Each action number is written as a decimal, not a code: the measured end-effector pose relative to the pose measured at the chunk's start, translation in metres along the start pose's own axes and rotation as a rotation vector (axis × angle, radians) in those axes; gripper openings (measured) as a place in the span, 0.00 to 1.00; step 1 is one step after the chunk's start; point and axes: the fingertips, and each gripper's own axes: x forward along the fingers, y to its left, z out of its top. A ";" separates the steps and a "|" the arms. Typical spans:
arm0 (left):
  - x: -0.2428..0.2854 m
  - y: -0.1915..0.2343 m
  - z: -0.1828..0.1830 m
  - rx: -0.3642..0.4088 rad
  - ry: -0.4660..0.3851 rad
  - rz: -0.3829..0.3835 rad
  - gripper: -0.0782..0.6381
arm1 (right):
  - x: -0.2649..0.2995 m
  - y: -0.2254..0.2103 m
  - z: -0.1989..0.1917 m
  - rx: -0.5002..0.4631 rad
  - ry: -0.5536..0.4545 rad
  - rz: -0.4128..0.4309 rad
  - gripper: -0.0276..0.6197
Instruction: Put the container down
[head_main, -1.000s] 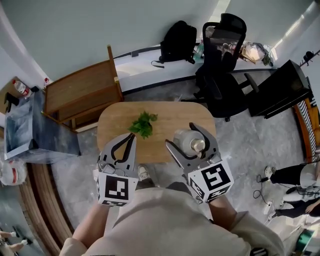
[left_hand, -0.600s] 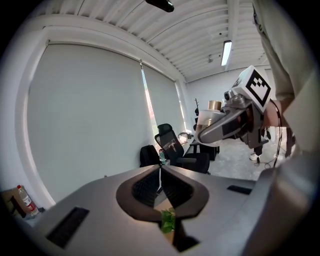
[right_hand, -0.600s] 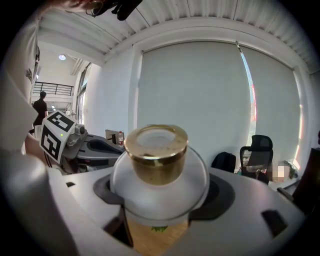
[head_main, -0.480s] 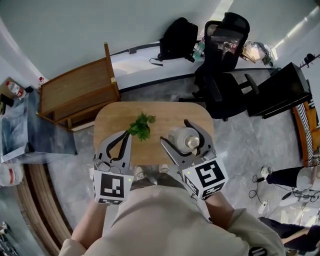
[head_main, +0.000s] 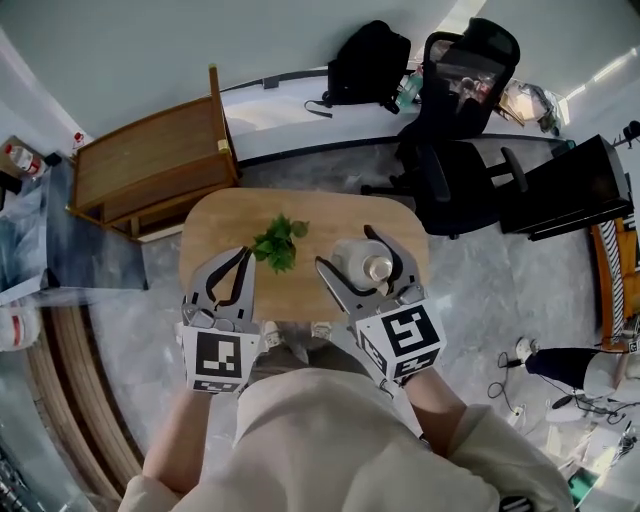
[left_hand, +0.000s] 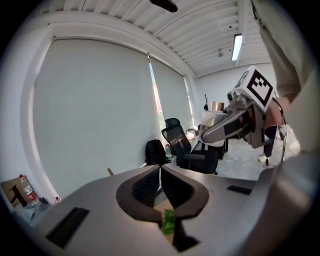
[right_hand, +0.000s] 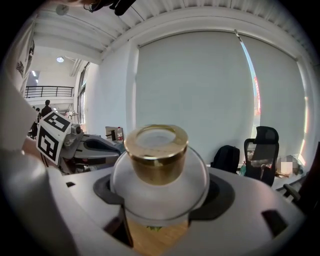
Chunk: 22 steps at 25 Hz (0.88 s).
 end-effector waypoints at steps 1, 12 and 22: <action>0.005 0.000 -0.004 0.005 0.007 0.000 0.12 | 0.006 -0.002 -0.004 0.004 0.003 0.001 0.55; 0.073 0.001 -0.048 -0.029 0.017 -0.016 0.12 | 0.083 -0.028 -0.078 0.011 0.087 -0.032 0.55; 0.141 -0.011 -0.131 -0.083 0.035 -0.043 0.12 | 0.159 -0.042 -0.173 -0.016 0.177 0.017 0.55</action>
